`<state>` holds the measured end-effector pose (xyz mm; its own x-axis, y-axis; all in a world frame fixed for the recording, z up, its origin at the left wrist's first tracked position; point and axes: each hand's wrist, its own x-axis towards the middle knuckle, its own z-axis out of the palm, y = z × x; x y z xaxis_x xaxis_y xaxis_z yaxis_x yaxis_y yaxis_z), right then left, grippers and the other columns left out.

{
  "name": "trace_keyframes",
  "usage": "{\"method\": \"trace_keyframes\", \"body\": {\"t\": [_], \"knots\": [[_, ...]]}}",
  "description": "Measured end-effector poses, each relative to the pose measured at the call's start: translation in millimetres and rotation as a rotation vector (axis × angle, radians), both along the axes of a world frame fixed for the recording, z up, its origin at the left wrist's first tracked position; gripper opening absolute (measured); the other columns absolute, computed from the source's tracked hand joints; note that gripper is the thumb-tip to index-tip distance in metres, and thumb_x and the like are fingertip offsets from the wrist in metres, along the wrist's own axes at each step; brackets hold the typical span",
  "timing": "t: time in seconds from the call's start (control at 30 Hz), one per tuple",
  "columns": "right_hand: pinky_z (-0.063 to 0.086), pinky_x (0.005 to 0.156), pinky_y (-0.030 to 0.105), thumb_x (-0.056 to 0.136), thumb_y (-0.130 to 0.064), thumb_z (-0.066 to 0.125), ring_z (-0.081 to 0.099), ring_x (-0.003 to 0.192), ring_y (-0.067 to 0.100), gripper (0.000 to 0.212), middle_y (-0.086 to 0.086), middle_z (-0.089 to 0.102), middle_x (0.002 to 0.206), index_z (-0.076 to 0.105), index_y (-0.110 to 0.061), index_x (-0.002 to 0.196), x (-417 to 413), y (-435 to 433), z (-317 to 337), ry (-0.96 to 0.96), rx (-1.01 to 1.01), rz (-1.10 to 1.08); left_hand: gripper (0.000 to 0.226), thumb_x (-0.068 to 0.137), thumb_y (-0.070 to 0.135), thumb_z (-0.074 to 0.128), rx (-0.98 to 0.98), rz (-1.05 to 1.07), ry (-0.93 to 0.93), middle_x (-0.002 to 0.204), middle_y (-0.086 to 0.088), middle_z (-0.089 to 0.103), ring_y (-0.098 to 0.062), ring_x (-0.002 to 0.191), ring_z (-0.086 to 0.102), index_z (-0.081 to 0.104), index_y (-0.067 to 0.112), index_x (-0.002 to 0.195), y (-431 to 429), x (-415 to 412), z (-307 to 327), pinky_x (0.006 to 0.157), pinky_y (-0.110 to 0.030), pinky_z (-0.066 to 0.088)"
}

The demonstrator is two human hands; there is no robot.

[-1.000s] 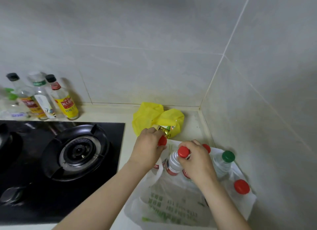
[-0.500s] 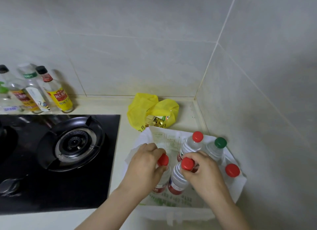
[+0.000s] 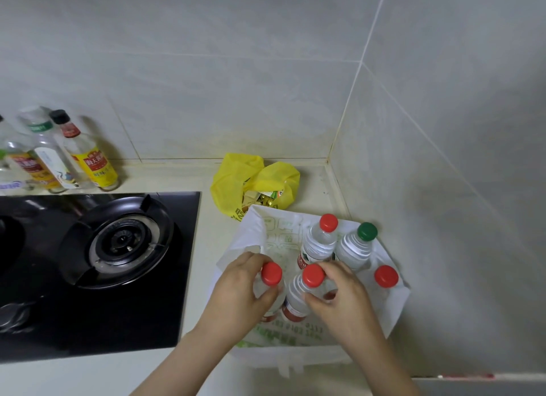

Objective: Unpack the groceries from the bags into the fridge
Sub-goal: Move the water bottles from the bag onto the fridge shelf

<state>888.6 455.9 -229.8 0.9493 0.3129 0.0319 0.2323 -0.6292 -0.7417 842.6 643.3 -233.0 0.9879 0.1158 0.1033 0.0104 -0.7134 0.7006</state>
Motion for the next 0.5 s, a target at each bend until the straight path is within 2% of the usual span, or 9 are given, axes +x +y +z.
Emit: {"method": "trace_keyframes", "body": {"t": [0.17, 0.3, 0.4, 0.5], "knots": [[0.048, 0.088, 0.027, 0.069, -0.021, 0.078, 0.054, 0.103, 0.002, 0.052, -0.021, 0.057, 0.109, 0.056, -0.031, 0.115, 0, -3, -13, 0.138, -0.039, -0.001, 0.044, 0.074, 0.030, 0.075, -0.031, 0.014, 0.115, 0.109, 0.017, 0.057, -0.001, 0.100, 0.052, 0.058, 0.029, 0.114, 0, -3, -8, 0.086, -0.010, 0.042], [0.043, 0.077, 0.014, 0.070, -0.021, 0.079, 0.055, 0.092, -0.006, 0.045, -0.022, 0.057, 0.097, 0.049, -0.040, 0.099, -2, 1, -13, 0.229, -0.028, 0.012, 0.058, 0.067, 0.025, 0.080, -0.069, 0.027, 0.184, 0.110, 0.015, 0.056, -0.004, 0.099, 0.053, 0.053, 0.030, 0.118, -4, -3, -17, 0.079, -0.004, 0.039], [0.048, 0.076, 0.019, 0.067, -0.022, 0.081, 0.058, 0.087, -0.008, 0.042, -0.018, 0.064, 0.092, 0.050, -0.042, 0.089, -4, 4, -16, 0.261, -0.006, -0.023, 0.054, 0.064, 0.028, 0.079, -0.089, 0.041, 0.210, 0.104, 0.015, 0.060, -0.005, 0.093, 0.058, 0.054, 0.033, 0.112, -5, -1, -26, 0.079, -0.017, 0.048], [0.042, 0.067, 0.007, 0.063, -0.020, 0.083, 0.057, 0.083, -0.018, 0.044, -0.022, 0.066, 0.086, 0.054, -0.042, 0.088, -4, 4, -16, 0.277, 0.011, -0.064, 0.049, 0.063, 0.030, 0.077, -0.088, 0.060, 0.217, 0.098, 0.016, 0.061, -0.005, 0.090, 0.059, 0.055, 0.036, 0.106, -5, 2, -30, 0.076, -0.022, 0.051]]}}
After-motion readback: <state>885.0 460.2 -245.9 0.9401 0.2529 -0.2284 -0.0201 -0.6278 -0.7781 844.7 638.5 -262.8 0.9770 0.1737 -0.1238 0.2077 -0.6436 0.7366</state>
